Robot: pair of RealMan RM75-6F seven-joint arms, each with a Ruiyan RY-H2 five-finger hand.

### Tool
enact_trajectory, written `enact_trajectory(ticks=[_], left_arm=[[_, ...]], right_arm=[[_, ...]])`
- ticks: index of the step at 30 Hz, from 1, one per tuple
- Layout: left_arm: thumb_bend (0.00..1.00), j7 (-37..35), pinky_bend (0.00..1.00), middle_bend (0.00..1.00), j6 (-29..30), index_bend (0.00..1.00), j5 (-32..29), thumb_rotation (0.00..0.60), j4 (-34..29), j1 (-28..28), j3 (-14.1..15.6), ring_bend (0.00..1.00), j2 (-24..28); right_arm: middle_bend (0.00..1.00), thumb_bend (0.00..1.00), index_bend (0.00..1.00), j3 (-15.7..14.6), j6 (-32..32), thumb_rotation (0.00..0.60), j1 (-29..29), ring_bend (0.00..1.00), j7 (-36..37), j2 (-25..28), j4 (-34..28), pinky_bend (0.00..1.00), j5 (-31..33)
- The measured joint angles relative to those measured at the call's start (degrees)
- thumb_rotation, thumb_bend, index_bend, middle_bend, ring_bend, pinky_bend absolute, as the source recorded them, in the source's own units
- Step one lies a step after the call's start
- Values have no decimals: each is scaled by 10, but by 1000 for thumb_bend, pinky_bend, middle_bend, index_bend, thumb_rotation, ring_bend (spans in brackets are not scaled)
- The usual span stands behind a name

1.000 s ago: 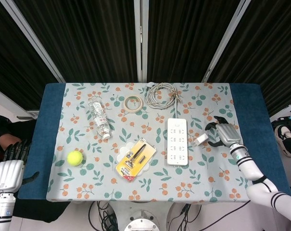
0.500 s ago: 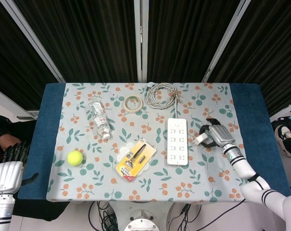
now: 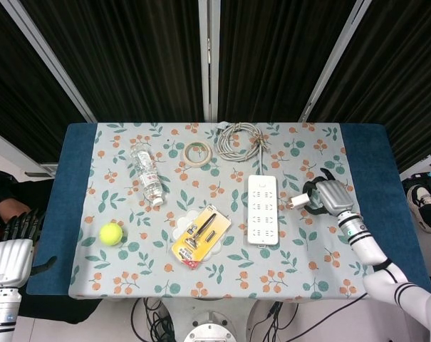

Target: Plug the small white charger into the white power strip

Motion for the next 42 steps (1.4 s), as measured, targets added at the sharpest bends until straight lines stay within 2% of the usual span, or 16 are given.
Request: enact_trajectory(ticks=[4, 7, 12, 19, 23, 26, 32, 38, 42], left_arm=[[123, -6, 0, 0, 0, 54, 3, 600, 5, 0, 1, 0, -4], [124, -10, 0, 0, -1, 54, 4, 600, 10, 0, 2, 0, -7], [123, -12, 0, 0, 1, 54, 5, 600, 13, 0, 1, 0, -8], [124, -14, 0, 0, -7, 54, 1, 600, 14, -3, 0, 0, -7], [124, -15, 0, 0, -9, 55, 0, 600, 16, -5, -1, 0, -8], [124, -17, 0, 0, -13, 54, -2, 600, 18, -6, -1, 0, -9], [123, -23, 0, 0, -15, 54, -6, 600, 23, -5, -1, 0, -10], [123, -29, 0, 0, -17, 54, -7, 600, 28, -5, 0, 0, -11], [123, -33, 0, 0, -16, 55, -8, 600, 33, -4, 0, 0, -14]], right_arm=[[613, 365, 766, 2, -4, 600, -1, 290, -117, 51, -64, 0, 13], [620, 371, 782, 5, -11, 600, 0, 290, -252, 93, -127, 0, 39], [622, 374, 791, 7, -17, 600, 4, 290, -471, 134, -198, 0, 96], [626, 374, 790, 6, -4, 600, 21, 291, -752, 135, -243, 0, 218], [622, 374, 787, 3, 14, 600, 36, 291, -857, 108, -246, 0, 283], [615, 374, 776, 1, 25, 600, 49, 291, -899, 75, -236, 0, 320], [599, 372, 754, -1, 38, 600, 68, 290, -931, 24, -197, 0, 348], [571, 370, 706, -3, 46, 600, 78, 289, -943, 7, -193, 0, 363], [546, 364, 641, -6, 48, 600, 83, 283, -945, 0, -195, 0, 366]])
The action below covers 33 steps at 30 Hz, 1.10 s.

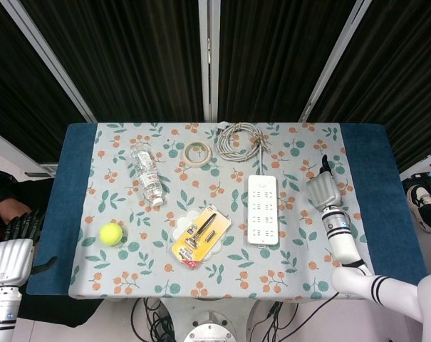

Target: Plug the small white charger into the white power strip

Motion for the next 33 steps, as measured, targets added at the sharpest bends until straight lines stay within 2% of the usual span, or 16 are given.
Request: enact_trajectory(ticks=[5, 9, 18, 23, 33], left_arm=[[123, -9, 0, 0, 5, 54, 7, 600, 6, 1, 1, 0, -2], [124, -16, 0, 0, 6, 54, 7, 600, 14, 3, 2, 0, -4], [124, -26, 0, 0, 9, 54, 7, 600, 23, 6, 3, 0, -8], [124, -26, 0, 0, 8, 54, 8, 600, 24, 6, 3, 0, -9], [124, -23, 0, 0, 10, 55, 10, 600, 20, 7, 3, 0, -7]], right_arm=[[503, 352, 403, -3, 2, 600, 3, 278, 3, -3, -9, 0, 0], [481, 346, 286, -5, 4, 600, 4, 277, 10, -2, -20, 0, -2], [427, 326, 188, -8, 13, 600, 2, 232, 32, 3, -41, 0, -3], [410, 278, 176, -7, 17, 600, -2, 228, 58, 12, -57, 0, -7], [391, 276, 174, -6, 34, 600, -14, 223, 108, 30, -84, 0, -29]])
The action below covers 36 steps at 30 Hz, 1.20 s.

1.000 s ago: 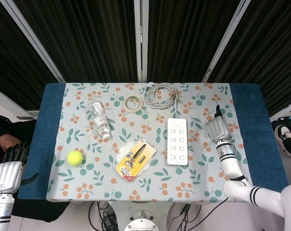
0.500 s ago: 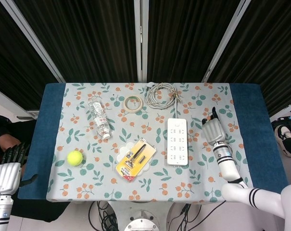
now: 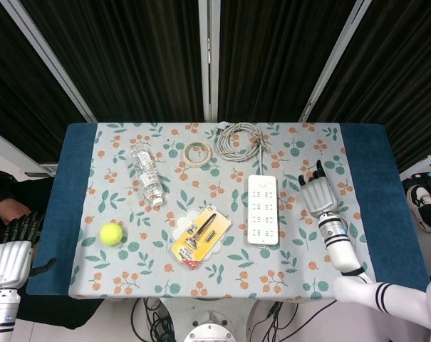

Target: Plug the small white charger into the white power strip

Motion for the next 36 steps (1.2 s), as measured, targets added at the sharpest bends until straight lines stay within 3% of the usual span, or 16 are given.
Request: enact_trajectory(ticks=[8, 11, 15, 19, 26, 32, 36], left_arm=[[124, 13, 0, 0, -1, 55, 1, 600, -12, -2, 0, 0, 4], [124, 21, 0, 0, -2, 54, 3, 600, -19, -4, 0, 0, 6], [124, 33, 0, 0, -1, 55, 5, 600, -31, -4, 0, 0, 9], [124, 44, 0, 0, 0, 54, 5, 600, -43, -4, 1, 0, 12], [124, 65, 0, 0, 4, 54, 4, 600, -65, -1, 3, 0, 18], [124, 79, 0, 0, 6, 54, 1, 600, -80, 1, 4, 0, 22], [124, 82, 0, 0, 6, 55, 1, 600, -83, 2, 4, 0, 23]], right_arm=[[368, 270, 171, 17, 12, 600, -31, 213, 118, 49, -55, 0, -10], [359, 211, 182, 24, 10, 600, -45, 208, 176, 70, -67, 0, -14], [349, 36, 331, 33, -2, 600, -59, 198, 267, 86, -66, 0, -31], [366, 7, 418, 41, -29, 600, -69, 194, 392, 94, -45, 0, -63], [391, 7, 434, 40, -65, 600, -76, 194, 647, 75, 90, 0, -184], [404, 26, 439, 22, -83, 600, -70, 194, 743, 31, 232, 0, -273], [424, 36, 469, 9, -97, 600, -62, 195, 767, 1, 280, 0, -301]])
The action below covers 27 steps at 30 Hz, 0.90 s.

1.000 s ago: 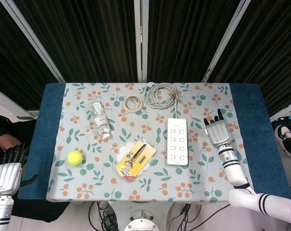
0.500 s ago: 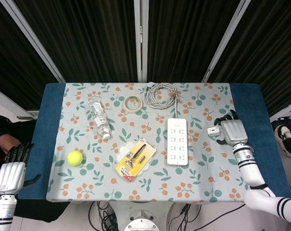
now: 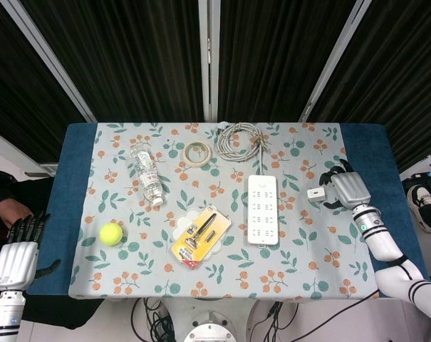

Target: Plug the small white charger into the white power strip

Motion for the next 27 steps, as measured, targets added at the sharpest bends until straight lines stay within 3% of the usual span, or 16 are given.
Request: enact_trajectory(ticks=[8, 17, 20, 24, 27], left_arm=[[124, -2, 0, 0, 2, 55, 0, 600, 1, 3, 1, 0, 1], [124, -5, 0, 0, 3, 54, 1, 600, 1, 3, 1, 0, 0], [124, -7, 0, 0, 2, 54, 2, 600, 1, 3, 2, 0, 0], [124, -10, 0, 0, 1, 55, 2, 600, 2, 3, 2, 0, 1], [124, -12, 0, 0, 2, 55, 3, 600, 2, 3, 2, 0, 2]], right_arm=[[442, 68, 490, -6, -10, 600, 8, 195, 24, -26, 42, 0, -12], [459, 105, 505, -3, -18, 600, 15, 196, 29, -26, 44, 0, -13], [497, 162, 553, -1, -23, 600, 17, 222, 32, -28, 44, 0, -11], [596, 308, 688, 3, -20, 600, 16, 321, 49, -34, 45, 0, -7], [644, 345, 752, 7, -6, 600, 14, 375, 72, -35, 43, 0, -8]])
